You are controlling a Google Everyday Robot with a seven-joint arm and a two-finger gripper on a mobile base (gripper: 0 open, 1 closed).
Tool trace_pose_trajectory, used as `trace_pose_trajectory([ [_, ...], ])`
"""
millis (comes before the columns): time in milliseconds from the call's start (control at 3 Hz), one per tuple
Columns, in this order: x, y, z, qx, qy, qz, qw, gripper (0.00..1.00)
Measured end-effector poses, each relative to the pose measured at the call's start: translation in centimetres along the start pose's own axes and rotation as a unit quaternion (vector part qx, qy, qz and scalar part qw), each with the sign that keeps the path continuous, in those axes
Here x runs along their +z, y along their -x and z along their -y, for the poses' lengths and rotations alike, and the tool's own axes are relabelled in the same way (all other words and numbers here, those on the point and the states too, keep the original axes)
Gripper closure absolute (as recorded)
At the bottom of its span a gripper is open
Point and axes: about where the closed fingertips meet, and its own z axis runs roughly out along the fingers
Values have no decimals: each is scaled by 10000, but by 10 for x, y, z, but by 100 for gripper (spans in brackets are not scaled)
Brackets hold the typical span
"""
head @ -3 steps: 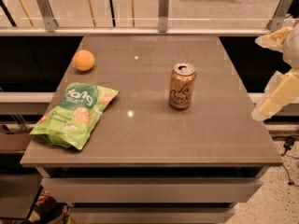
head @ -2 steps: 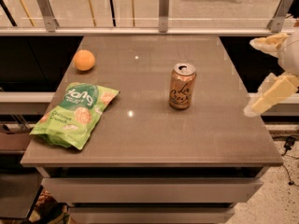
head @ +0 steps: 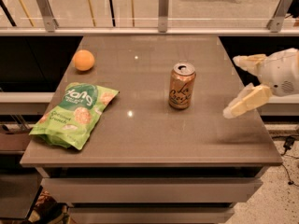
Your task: Knock orange can over
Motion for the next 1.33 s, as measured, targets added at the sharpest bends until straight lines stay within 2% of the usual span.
trace_pose_trajectory([
  [333, 26, -10, -1, 481, 241, 209, 9983, 0],
  [667, 50, -11, -6, 779, 587, 442, 9942, 0],
  [1000, 65, 2, -12, 784, 756, 738, 9913, 0],
  [1333, 70, 19, -16, 620, 720, 1116, 9892, 0],
])
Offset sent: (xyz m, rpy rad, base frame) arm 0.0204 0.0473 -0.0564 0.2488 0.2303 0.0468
